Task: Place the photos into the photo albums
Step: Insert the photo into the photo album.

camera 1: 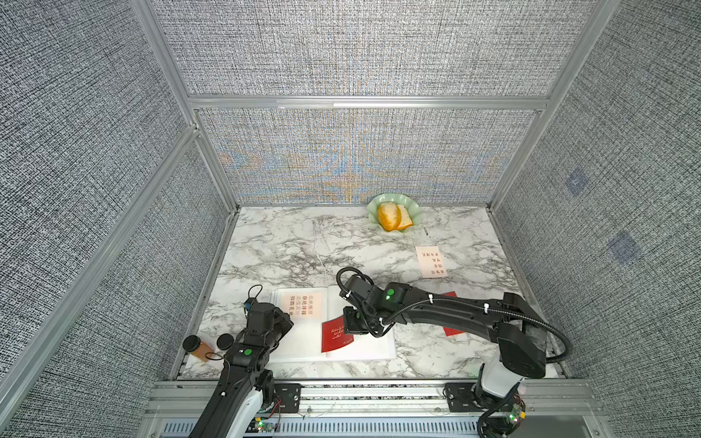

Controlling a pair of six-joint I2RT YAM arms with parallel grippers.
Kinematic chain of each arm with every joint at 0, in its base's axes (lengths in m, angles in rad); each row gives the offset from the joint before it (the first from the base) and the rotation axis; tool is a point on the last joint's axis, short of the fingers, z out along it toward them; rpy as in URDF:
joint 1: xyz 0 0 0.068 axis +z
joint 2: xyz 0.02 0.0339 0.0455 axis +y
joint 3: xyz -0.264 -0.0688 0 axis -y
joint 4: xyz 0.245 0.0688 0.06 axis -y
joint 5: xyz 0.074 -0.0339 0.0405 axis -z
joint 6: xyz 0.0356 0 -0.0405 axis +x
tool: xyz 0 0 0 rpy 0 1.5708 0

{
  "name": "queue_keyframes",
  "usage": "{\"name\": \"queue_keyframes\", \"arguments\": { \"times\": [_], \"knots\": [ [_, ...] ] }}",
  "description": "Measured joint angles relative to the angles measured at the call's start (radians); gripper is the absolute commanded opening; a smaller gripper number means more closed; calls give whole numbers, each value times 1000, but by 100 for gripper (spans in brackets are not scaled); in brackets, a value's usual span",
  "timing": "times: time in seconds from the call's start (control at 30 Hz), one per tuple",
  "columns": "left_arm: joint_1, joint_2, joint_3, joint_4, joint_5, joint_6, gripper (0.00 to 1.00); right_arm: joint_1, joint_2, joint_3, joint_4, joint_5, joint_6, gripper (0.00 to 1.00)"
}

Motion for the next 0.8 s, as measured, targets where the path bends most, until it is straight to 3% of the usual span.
{"name": "queue_keyframes", "arguments": {
  "times": [0.33,0.73,0.8],
  "knots": [
    [0,-3,24,-1,0,0,21,-21,19,-66,80,-48,3,0],
    [0,11,42,-2,0,10,21,-31,158,-7,185,-158,-5,0],
    [0,6,45,-1,-2,16,21,-34,169,0,192,-173,-6,5]
  ]
}}
